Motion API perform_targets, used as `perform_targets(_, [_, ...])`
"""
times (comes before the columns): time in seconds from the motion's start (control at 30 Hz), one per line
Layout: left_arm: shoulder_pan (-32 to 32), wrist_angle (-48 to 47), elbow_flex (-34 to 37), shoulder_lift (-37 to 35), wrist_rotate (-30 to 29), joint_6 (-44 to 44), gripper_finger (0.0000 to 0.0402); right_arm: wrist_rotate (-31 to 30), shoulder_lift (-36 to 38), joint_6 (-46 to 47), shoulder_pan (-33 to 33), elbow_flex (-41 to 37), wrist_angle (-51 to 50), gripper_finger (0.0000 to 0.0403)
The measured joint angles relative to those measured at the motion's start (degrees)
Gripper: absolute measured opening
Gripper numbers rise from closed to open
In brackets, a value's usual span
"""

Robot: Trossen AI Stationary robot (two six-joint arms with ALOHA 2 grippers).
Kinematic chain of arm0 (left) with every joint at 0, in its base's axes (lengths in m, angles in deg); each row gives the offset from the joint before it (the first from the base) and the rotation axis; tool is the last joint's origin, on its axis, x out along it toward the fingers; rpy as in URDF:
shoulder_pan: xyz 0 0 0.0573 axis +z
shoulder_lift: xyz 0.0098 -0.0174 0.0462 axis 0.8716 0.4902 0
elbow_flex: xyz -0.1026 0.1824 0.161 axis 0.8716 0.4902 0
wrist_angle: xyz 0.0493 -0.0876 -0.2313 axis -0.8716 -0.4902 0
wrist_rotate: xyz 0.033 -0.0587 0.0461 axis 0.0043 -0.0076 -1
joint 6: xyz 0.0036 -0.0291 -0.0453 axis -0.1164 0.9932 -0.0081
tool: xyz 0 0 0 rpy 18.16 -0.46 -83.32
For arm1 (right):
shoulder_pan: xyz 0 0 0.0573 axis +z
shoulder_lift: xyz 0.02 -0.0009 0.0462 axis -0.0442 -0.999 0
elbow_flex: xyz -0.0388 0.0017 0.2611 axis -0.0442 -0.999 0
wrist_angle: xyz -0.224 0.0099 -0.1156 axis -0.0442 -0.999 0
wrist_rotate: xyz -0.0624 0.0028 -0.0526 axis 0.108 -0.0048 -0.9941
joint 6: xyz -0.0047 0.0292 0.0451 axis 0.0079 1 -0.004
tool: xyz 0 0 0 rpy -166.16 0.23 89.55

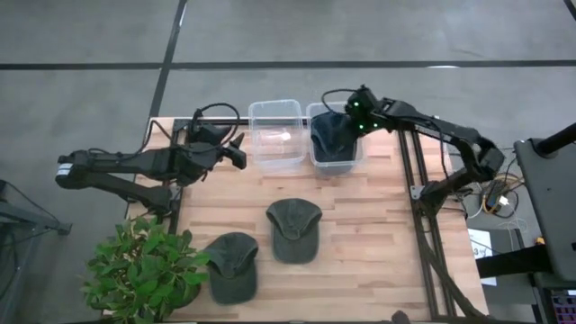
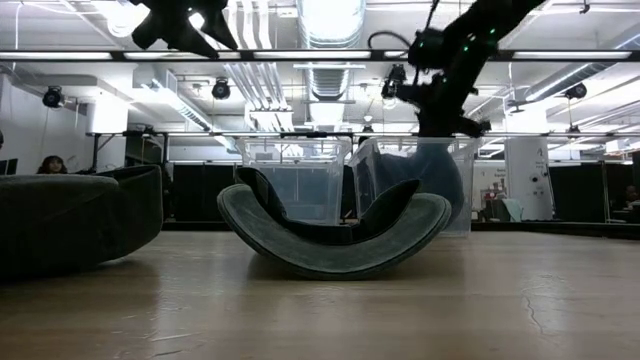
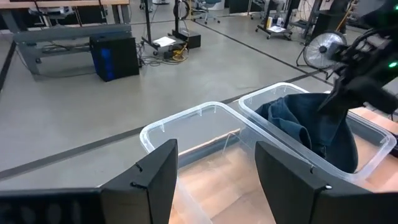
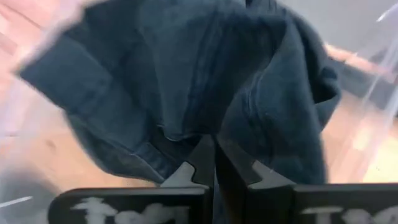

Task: Pick & Place hat
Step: Put the blue cap into the right transparent bin, then put the top green cap into the left transparent bin

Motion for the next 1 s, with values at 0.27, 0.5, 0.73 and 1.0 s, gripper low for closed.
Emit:
perform_targets(0.27, [0.0,0.0,0.0,0.82,0.25,0.6,0.0208,-1.26,-3.47,-3.06,0.41,2.7,-2.61,0.0008])
perform_targets(0.5, [-0.02,-0.04,0.04,0.85,0.74,0.08,0.0208,-3.12,3.1,-5.58,1.72,10.03,-8.47,0.0008])
perform_targets(0.73, [-0.04,-0.06,0.07,0.85,14.23,-2.4,0.0208,-3.15,17.41,-6.04,7.23,12.0,-15.97,0.0008])
perform_targets(1.0, [-0.04,-0.04,0.09,0.85,21.27,1.02,0.0208,-2.59,36.69,-2.46,17.92,1.33,-15.29,0.0008])
